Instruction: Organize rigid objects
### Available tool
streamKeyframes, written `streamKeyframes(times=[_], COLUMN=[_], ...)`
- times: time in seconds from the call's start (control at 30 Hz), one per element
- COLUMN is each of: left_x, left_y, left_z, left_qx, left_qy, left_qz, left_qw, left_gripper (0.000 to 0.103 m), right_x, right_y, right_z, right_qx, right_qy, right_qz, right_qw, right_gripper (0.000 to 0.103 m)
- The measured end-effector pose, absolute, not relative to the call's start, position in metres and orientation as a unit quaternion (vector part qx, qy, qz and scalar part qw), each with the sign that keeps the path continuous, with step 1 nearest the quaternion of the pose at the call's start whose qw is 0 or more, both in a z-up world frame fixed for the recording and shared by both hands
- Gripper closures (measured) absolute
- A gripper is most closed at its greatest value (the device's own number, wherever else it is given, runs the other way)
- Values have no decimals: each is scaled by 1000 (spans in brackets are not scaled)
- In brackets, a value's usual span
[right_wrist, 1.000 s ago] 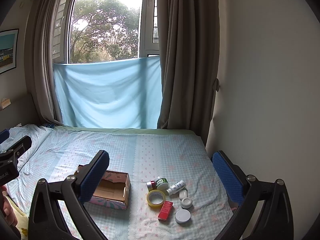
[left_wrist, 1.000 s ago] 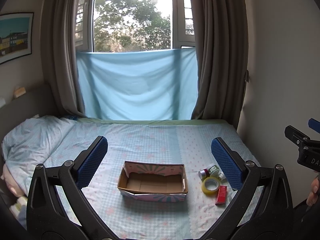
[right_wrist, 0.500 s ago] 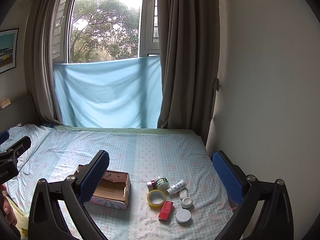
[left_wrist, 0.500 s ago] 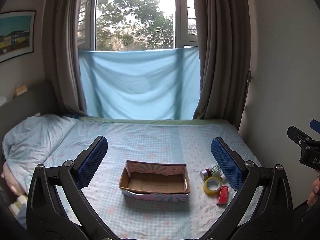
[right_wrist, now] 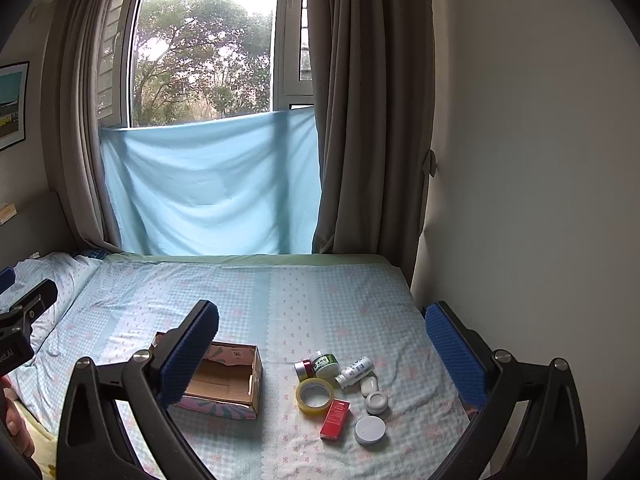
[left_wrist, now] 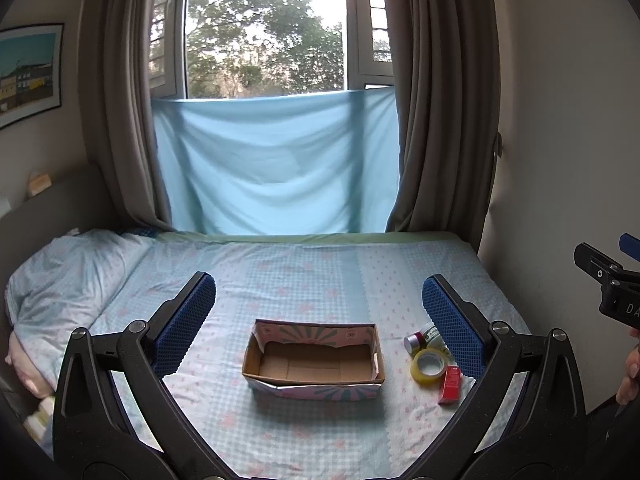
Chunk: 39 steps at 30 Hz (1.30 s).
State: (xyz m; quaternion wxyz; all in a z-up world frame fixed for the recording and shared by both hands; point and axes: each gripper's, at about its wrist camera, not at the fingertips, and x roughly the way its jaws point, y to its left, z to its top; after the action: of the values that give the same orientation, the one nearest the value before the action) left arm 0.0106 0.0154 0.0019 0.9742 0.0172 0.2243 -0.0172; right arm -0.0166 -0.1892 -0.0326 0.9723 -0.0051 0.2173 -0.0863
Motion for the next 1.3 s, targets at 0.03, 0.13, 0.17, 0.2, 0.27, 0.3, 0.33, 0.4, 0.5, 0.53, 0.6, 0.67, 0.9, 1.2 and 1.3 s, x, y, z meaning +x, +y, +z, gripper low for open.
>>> streamKeyframes(times=[0.03, 0.13, 0.17, 0.2, 0.27, 0.3, 0.33, 0.4, 0.5, 0.53, 0.6, 0.67, 0.9, 1.2, 1.3], left_x=[13, 22, 26, 30, 41, 46, 53, 66, 87, 95, 112, 131, 199, 281, 301], left_y=[16, 18, 18, 18, 18, 17, 15, 8, -8, -15, -33, -53, -133, -238, -266], left_z=[2, 4, 5, 4, 1, -3, -6, -14, -26, -30, -40, -51, -106, -215, -262], left_qx=[18, 27, 32, 36, 42, 45, 50, 62, 80, 86, 97, 106, 160, 245, 271], left_qy=[227, 236, 237, 239, 243, 246, 251, 258, 268, 272, 285, 304, 361, 432, 459], left_qz=[-18, -24, -28, -35, -54, -65, -76, -87, -109, -115, -133, -159, -231, -297, -313], left_qw=[973, 971, 971, 970, 968, 966, 964, 960, 954, 951, 944, 933, 889, 815, 786], left_gripper=[0, 0, 0, 0, 0, 0, 0, 0, 0, 0, 0, 0, 0, 0, 0], right_x=[-15, -10, -8, -7, -6, -5, -5, -3, -3, -2, -1, 0, 16, 49, 65], right_y=[-189, -189, -189, -190, -193, -195, -197, -199, -207, -211, -219, -230, -277, -334, -343], right_z=[-33, -33, -33, -33, -36, -38, -40, -47, -60, -66, -79, -92, -160, -262, -300], right_qx=[-3, 4, 5, 5, 6, 6, 5, -7, -25, -27, -26, -18, 7, 58, 58], right_qy=[218, 222, 223, 223, 220, 217, 216, 216, 219, 224, 236, 245, 311, 384, 417], right_qz=[-87, -89, -90, -93, -102, -108, -112, -125, -137, -137, -138, -140, -161, -203, -213], right_qw=[972, 971, 971, 970, 970, 970, 970, 968, 966, 965, 962, 959, 937, 899, 881], right_gripper=[0, 0, 0, 0, 0, 0, 0, 0, 0, 0, 0, 0, 0, 0, 0])
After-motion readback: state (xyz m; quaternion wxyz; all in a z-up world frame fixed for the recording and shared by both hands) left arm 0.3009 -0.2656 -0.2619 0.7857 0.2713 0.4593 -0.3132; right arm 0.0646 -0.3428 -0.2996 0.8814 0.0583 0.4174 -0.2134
